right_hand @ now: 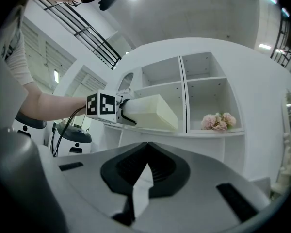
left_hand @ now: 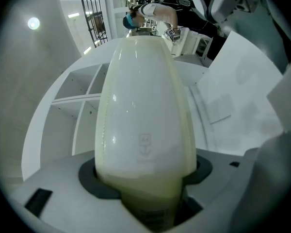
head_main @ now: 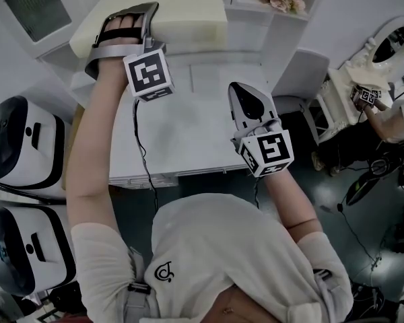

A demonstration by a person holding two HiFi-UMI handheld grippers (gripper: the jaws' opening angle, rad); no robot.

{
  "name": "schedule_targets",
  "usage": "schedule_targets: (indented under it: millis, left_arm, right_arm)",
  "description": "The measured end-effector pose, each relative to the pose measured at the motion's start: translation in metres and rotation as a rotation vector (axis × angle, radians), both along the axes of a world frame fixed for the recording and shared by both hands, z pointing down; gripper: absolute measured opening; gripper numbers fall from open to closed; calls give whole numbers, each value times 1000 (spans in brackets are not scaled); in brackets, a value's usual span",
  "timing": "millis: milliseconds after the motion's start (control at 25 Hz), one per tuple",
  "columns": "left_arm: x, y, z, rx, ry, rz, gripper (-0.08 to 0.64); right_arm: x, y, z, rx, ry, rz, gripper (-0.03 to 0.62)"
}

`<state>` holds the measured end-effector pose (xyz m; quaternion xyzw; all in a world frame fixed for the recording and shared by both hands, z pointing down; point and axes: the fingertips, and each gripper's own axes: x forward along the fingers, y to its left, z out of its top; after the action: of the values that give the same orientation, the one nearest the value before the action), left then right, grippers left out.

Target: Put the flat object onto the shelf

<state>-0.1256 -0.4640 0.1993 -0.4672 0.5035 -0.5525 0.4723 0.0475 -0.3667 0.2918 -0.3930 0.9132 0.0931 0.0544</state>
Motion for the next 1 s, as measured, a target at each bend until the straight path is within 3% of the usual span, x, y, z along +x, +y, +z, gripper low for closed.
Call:
schedule_targets:
  millis: [800, 1000]
  left_arm:
    - [-24, -76, 21, -83, 28, -9, 371]
    - [-30, -93, 28, -135, 51, -13, 414]
  right_arm:
    - [-9, -31, 19, -92, -8, 23, 6]
    - [-5, -34, 26, -109, 4, 49, 6]
